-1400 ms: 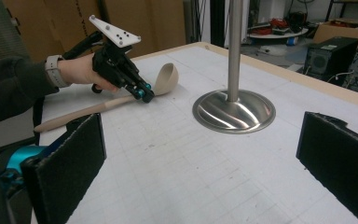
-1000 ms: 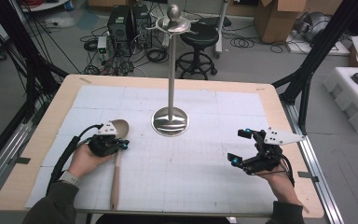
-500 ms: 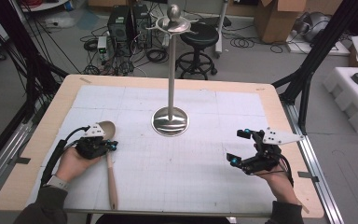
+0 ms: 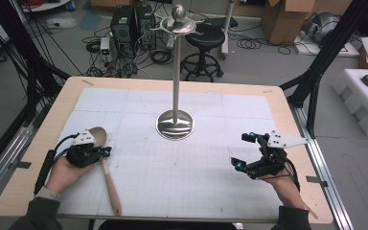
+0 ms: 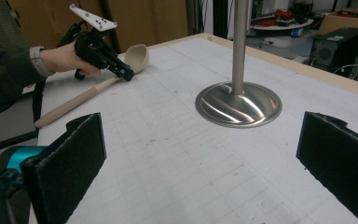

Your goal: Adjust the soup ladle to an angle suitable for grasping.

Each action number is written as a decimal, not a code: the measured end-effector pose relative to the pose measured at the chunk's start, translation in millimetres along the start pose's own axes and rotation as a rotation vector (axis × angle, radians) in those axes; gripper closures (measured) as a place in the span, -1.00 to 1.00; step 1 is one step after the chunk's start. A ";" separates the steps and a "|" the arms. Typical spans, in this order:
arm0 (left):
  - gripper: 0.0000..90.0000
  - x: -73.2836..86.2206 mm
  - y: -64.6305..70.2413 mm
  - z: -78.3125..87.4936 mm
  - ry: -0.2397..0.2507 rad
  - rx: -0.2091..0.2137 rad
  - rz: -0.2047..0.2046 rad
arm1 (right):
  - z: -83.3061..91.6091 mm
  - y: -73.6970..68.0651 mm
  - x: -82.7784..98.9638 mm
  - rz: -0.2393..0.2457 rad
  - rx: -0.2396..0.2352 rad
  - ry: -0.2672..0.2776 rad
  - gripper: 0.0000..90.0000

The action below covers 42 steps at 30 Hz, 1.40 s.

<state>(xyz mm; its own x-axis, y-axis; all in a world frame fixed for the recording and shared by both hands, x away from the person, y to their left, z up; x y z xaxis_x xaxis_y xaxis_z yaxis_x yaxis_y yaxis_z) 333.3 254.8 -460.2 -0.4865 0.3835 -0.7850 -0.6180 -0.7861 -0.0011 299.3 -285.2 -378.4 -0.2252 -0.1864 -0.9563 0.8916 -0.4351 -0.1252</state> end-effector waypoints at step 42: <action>1.00 32.6 -17.7 38.0 0.008 -0.004 0.050 | -10.4 0.3 2.4 0.001 -0.017 -0.036 -0.99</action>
<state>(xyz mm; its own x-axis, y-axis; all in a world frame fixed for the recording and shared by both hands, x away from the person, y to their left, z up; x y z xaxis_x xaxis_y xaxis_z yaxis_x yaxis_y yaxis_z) 304.9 299.6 -462.2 -0.5115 0.3398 -0.7893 -0.5904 -0.8063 0.0354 303.1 -276.7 -383.5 -0.2381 -0.2190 -0.9462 0.8985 -0.4196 -0.1290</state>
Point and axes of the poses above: each handheld gripper's, and its own axes: z roughly backward along the jaws, x roughly out of its underside, y roughly to its right, the point moved 2 cm from there along -z, roughly forward along the jaws, and after that the axes turned 4 degrees about -x, right-handed, at the moved point
